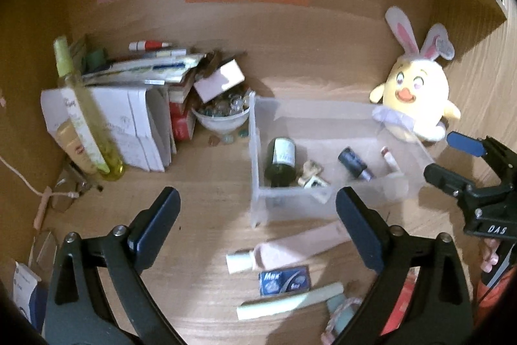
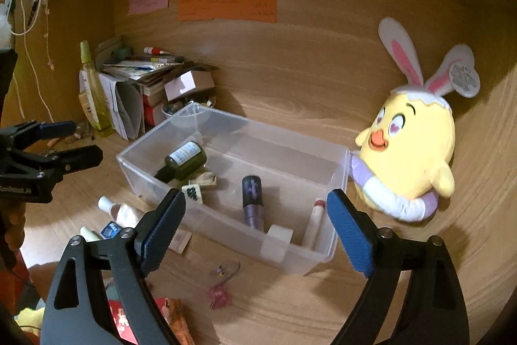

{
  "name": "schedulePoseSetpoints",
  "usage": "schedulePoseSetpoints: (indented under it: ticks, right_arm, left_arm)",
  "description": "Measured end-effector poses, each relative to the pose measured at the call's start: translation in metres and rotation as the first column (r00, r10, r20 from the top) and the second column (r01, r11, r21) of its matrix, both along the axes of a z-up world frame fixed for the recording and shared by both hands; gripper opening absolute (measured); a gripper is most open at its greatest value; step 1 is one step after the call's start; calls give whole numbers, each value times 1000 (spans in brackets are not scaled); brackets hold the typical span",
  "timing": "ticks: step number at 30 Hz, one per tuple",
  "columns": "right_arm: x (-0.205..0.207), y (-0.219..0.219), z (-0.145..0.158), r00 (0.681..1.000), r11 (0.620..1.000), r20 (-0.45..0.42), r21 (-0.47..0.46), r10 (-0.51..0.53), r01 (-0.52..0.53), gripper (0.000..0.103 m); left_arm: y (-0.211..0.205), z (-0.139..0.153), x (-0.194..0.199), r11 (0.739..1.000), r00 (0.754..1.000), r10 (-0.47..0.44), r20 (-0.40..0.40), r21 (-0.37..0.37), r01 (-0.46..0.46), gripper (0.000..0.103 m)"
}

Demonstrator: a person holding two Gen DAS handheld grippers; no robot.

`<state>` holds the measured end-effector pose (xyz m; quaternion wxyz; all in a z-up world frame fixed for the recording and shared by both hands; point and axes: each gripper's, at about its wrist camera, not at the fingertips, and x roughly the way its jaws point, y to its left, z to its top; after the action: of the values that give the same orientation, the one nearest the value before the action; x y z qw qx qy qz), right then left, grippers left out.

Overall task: Organize objects
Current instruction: 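Withdraw both tools from the bin toward the remaining items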

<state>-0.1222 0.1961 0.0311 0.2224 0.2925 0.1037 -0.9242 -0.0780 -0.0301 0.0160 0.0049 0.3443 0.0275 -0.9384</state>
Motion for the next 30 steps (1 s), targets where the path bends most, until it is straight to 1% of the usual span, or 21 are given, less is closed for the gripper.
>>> schedulePoseSetpoints:
  ticks: [4,10,15,18,23,25,26,27,28,29,30]
  right_arm:
    - [5,0,-13,999,1000,33,12,-11,11,88]
    - [14,2,-32,997,999,69,42,-21,18,88]
    - [23,8,-52,992,998,124,66,-26,18,88]
    - [27,12,-63,989,995,142,92,-35,22,88]
    - [19,15,-78,977,998,211,68,-31,17,85]
    - [15,14,-82,972,998,234,59,-21,8,81]
    - [14,12,-83,971,998,239,62,-16,1,77]
    - [14,10,-84,970,998,244,65,-10,-6,72]
    - [14,8,-86,969,997,249,69,-3,-14,70]
    - [13,6,-88,968,997,253,74,4,-23,66]
    - [13,4,-89,966,996,257,79,10,-31,60]
  left_arm:
    - [-3,-13,6,1000,999,3,33,-7,-3,98]
    - [-5,-38,13,1000,993,-8,117,31,5,98]
    - [1,-50,23,1000,989,-24,145,-3,25,98]
    - [3,-57,28,999,986,-47,159,-6,48,98]
    - [5,-78,23,997,972,-71,224,18,69,98]
    - [6,-86,20,996,964,-86,253,34,79,98]
    - [6,-89,20,996,961,-91,261,40,83,98]
    - [5,-91,19,994,960,-103,260,56,92,98]
    - [5,-91,19,993,959,-110,262,62,97,98]
    - [5,-91,19,993,958,-115,262,66,101,98]
    - [4,-91,19,993,961,-113,252,66,100,98]
